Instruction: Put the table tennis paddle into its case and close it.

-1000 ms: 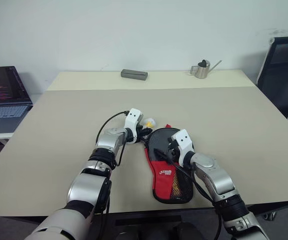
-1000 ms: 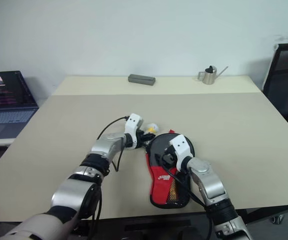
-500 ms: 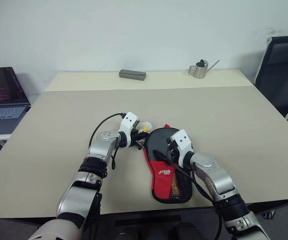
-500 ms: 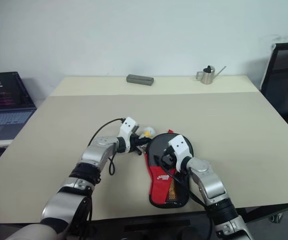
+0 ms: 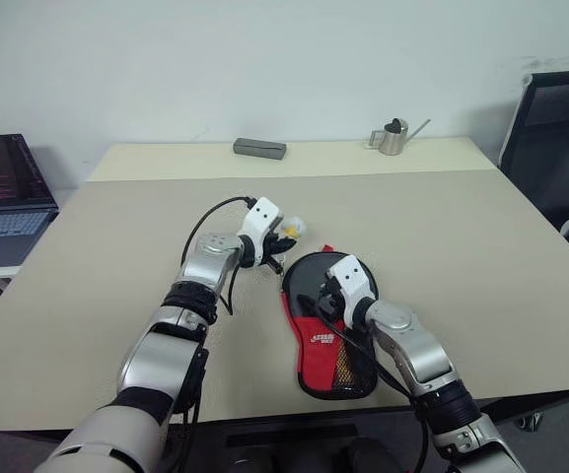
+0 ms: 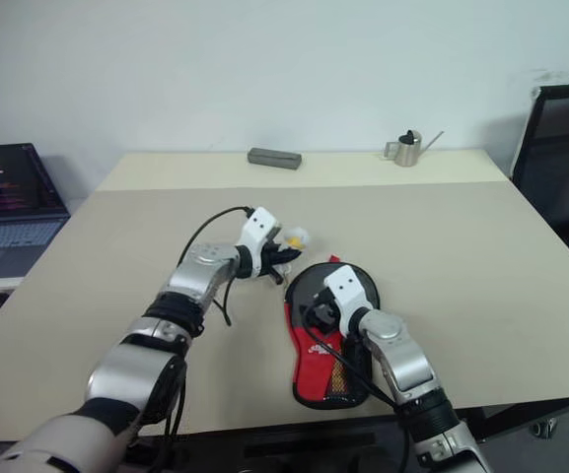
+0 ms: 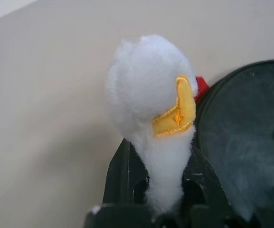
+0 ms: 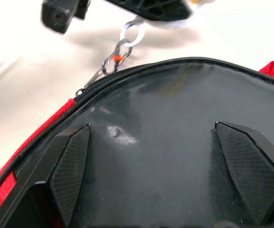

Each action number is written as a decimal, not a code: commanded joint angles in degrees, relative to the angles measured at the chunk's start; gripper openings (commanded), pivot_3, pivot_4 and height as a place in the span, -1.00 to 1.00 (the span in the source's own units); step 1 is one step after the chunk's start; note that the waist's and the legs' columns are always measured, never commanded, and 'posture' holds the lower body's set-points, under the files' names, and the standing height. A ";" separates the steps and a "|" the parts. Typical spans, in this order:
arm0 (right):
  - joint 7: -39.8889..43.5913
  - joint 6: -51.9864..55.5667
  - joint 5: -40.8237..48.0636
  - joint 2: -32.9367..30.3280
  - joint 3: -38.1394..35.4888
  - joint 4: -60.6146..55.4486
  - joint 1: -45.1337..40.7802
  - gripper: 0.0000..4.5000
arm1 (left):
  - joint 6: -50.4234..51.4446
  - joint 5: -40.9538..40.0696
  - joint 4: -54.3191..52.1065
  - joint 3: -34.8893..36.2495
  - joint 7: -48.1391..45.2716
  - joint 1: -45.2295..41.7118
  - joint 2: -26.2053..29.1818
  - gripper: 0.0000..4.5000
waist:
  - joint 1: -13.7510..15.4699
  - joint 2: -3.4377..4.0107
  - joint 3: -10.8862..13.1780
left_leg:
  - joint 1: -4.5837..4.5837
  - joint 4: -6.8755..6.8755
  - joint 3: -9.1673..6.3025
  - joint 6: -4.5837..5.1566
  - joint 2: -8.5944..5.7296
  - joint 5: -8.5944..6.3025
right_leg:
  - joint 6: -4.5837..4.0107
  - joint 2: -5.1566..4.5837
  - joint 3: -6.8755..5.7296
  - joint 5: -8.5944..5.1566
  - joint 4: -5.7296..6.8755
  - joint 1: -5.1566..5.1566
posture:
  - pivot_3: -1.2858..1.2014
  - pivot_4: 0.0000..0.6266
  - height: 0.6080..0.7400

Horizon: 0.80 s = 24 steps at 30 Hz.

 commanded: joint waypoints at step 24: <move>0.21 7.66 -0.74 1.58 3.10 0.59 5.08 1.00 | -14.66 11.62 22.54 -1.20 13.46 -12.40 -5.45 -0.93 | -0.41 -0.04 0.03 | -0.04 -0.07 -0.04 -0.06 0.02 -0.05 | 0.05 0.03 -0.06 -0.03 -0.06 0.00 | 0.03 -0.52 1.00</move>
